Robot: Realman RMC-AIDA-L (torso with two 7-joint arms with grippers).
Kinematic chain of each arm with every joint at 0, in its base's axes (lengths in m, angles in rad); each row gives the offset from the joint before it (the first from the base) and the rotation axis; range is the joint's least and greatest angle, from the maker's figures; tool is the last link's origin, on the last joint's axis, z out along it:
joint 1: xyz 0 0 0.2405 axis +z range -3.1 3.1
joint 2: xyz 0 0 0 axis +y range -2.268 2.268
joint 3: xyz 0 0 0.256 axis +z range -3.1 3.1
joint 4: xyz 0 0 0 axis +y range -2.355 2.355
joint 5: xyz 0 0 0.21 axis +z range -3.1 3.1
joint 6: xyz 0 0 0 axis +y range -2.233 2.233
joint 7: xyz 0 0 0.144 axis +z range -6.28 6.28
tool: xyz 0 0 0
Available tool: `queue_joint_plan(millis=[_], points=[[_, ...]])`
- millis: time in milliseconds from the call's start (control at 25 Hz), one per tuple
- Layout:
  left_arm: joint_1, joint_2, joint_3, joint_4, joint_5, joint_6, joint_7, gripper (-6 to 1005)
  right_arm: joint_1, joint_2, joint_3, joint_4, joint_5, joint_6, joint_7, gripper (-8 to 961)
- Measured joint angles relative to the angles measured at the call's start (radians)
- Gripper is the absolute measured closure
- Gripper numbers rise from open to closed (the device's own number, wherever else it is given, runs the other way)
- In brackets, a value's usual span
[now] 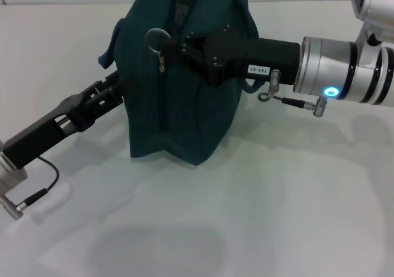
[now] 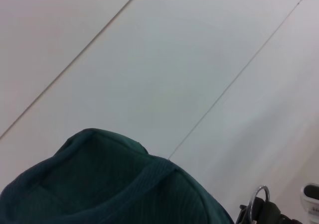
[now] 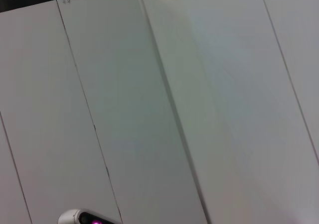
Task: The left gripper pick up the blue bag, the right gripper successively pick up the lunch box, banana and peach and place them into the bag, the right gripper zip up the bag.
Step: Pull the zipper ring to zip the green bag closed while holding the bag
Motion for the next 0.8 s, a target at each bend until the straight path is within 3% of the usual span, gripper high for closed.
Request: queue_joint_plan(millis=[720,800], points=[[-0.022,-0.003,0.006,-0.009,0.007,-0.012,0.087,166,0.007,0.0,0.0,0.005,0.001,0.005,-0.002,942],[-0.025,-0.003,0.004,-0.009,0.007,-0.017,0.087,257,0.008,0.0,0.0,0.005,0.001,0.005,-0.002,942]])
